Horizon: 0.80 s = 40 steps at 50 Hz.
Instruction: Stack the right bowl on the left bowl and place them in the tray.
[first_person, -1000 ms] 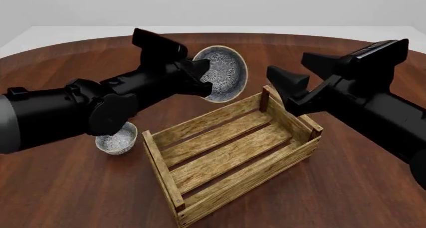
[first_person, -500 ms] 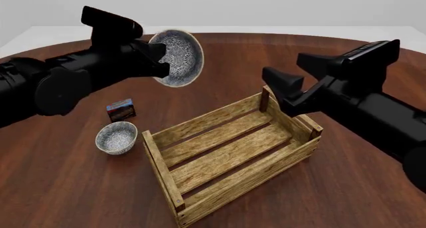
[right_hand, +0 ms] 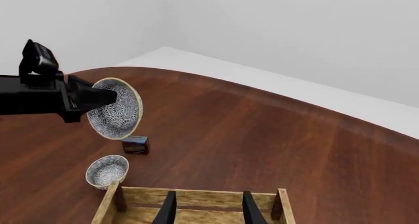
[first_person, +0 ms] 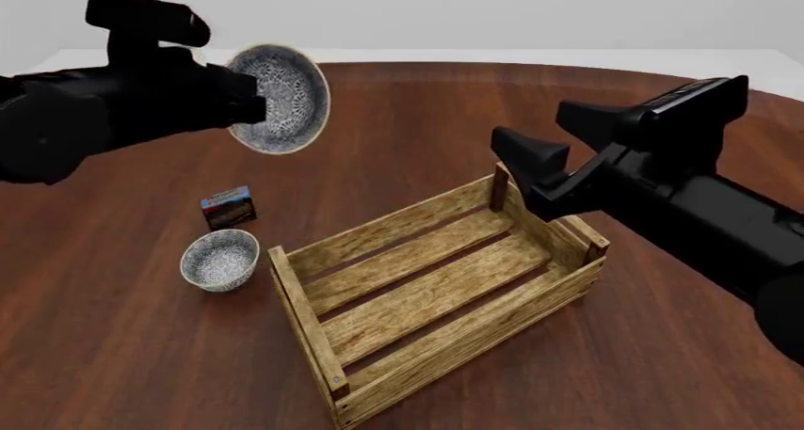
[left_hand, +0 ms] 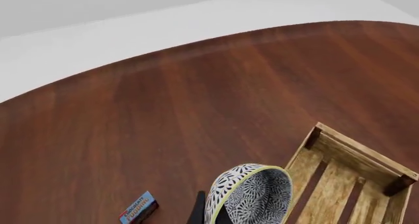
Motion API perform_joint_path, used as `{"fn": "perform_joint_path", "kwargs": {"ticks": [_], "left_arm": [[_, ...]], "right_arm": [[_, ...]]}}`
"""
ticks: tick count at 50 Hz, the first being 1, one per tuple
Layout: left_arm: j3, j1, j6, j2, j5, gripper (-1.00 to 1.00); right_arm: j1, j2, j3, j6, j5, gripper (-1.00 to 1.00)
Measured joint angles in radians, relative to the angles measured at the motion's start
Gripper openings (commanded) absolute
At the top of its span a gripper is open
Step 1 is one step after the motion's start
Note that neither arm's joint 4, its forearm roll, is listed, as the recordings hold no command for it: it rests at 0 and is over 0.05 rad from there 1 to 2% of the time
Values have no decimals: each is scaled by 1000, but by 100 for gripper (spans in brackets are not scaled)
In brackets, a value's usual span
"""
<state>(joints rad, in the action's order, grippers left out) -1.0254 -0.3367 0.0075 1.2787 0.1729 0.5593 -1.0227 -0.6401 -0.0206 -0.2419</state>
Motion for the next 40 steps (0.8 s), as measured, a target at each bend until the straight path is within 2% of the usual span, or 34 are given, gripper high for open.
{"fn": "perform_joint_path", "kwargs": {"ticks": [23,40], "left_arm": [[-2,131,-12,-35,141,-100],[46,197,-14,-14,141,-100]], "right_arm": [[4,14,2,3,7,100],[3,4,-1,4,5,100]]}}
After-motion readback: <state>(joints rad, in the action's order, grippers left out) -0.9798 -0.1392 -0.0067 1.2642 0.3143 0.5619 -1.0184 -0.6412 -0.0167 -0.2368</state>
